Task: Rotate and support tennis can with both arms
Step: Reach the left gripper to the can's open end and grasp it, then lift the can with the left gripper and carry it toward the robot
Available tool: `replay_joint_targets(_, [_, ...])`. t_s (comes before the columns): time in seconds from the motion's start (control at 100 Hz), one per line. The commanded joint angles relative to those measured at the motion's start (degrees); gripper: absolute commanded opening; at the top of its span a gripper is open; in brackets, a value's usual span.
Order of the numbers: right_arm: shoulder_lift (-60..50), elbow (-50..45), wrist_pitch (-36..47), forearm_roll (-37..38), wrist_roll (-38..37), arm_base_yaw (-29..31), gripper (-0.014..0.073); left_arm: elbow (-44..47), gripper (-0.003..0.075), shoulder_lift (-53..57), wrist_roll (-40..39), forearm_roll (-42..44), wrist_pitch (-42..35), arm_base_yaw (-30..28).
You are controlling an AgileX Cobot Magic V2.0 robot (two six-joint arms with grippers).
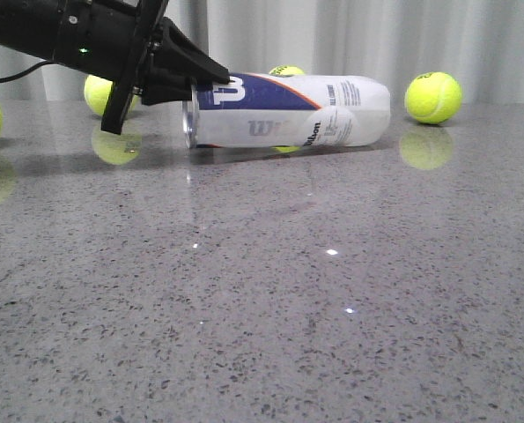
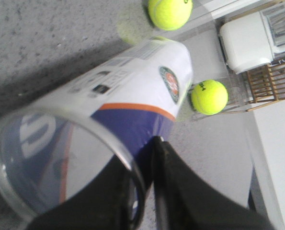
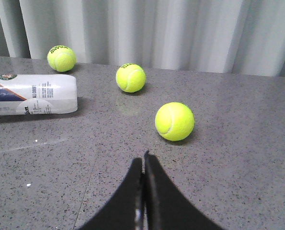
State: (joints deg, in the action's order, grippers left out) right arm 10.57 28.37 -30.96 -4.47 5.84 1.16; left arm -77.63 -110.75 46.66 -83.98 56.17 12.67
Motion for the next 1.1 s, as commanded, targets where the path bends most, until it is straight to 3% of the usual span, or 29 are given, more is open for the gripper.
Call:
replay_joint_targets(0.0, [0.53,1.36,4.83,-0.23,0.07,0.4,-0.0068,-1.71,-0.0021,2.93,1.31,-4.02,1.71,0.31])
replay_joint_targets(0.28, [0.53,1.36,4.83,-0.23,0.07,0.4,-0.0068,-1.71,-0.0021,6.8,6.2,-4.69,7.91,0.19])
replay_joint_targets(0.42, [0.53,1.36,4.83,-0.23,0.07,0.4,-0.0068,-1.71,-0.0021,14.11,6.21,1.82,7.3,0.19])
replay_joint_targets(0.59, [0.53,1.36,4.83,-0.23,0.07,0.4,-0.0068,-1.71,-0.0021,26.02,3.54,17.12,5.0,0.19])
replay_joint_targets(0.78, [0.53,1.36,4.83,-0.23,0.07,0.4,-0.0068,-1.71,-0.0021,38.88,-7.11,41.14,4.23,0.19])
replay_joint_targets(0.94, [0.53,1.36,4.83,-0.23,0.07,0.4,-0.0068,-1.71,-0.0021,46.24,-15.39,56.7,8.32,0.19])
replay_joint_targets(1.09, [0.53,1.36,4.83,-0.23,0.07,0.4,-0.0068,-1.71,-0.0021,49.53,-18.88,62.55,15.74,0.19])
